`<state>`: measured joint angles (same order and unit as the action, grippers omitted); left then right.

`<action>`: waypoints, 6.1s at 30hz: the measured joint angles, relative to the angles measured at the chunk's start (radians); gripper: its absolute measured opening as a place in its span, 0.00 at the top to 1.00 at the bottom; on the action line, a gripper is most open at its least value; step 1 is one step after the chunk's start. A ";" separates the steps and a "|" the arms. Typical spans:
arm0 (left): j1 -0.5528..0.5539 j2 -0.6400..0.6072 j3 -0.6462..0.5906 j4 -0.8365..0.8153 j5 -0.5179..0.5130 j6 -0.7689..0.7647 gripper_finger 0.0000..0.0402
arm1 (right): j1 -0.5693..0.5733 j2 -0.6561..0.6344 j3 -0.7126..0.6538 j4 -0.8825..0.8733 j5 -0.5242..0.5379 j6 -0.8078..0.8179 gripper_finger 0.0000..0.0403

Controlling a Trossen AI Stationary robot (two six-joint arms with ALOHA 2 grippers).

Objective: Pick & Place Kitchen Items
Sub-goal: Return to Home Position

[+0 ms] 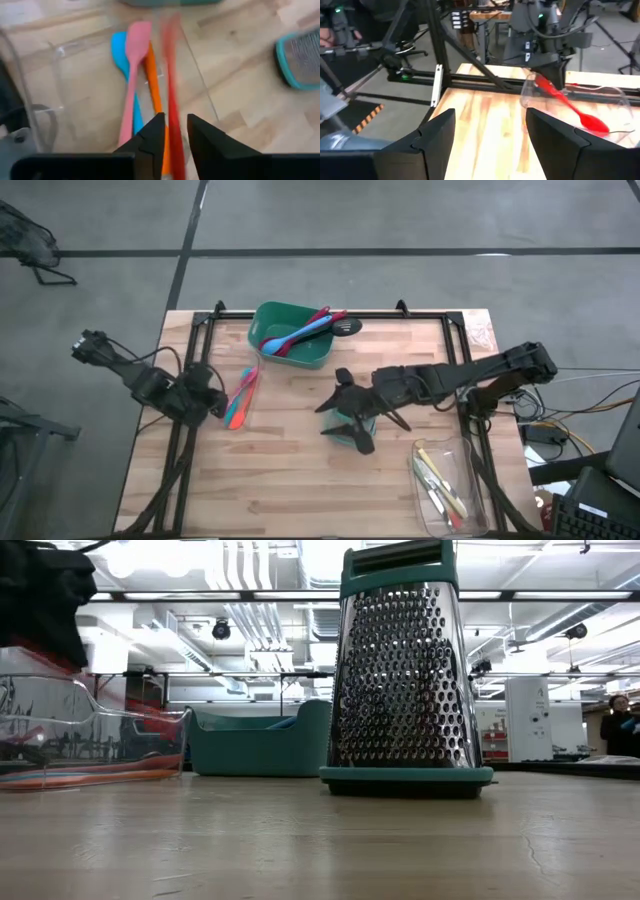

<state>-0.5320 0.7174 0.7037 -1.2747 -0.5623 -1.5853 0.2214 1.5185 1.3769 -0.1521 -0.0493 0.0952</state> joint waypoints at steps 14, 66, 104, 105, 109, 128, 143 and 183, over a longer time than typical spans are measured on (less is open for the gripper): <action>0.000 0.010 0.001 0.394 -0.170 0.390 0.70 | 0.002 -0.002 0.006 -0.064 -0.003 0.011 0.68; 0.072 -0.715 -0.461 1.230 0.358 1.628 0.96 | -0.028 -1.306 -1.251 0.389 0.275 -0.121 0.98; 0.072 -0.678 -0.464 1.213 0.404 1.626 0.96 | -0.028 -1.420 -1.346 0.134 0.286 -0.016 0.98; 0.072 -0.678 -0.464 1.213 0.404 1.626 0.96 | -0.028 -1.419 -1.346 0.134 0.286 -0.016 0.98; 0.072 -0.678 -0.464 1.213 0.404 1.626 0.96 | -0.028 -1.419 -1.346 0.134 0.286 -0.016 0.98; 0.071 -0.678 -0.464 1.213 0.404 1.626 0.96 | -0.028 -1.419 -1.346 0.134 0.286 -0.017 0.98; 0.071 -0.678 -0.464 1.213 0.404 1.626 0.96 | -0.028 -1.419 -1.345 0.134 0.286 -0.017 0.98; 0.071 -0.678 -0.464 1.213 0.404 1.626 0.96 | -0.028 -1.419 -1.345 0.134 0.286 -0.017 0.98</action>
<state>-0.4606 0.0395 0.2398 -0.0616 -0.1581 0.0410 0.1938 0.0998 0.0322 -0.0185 0.2367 0.0784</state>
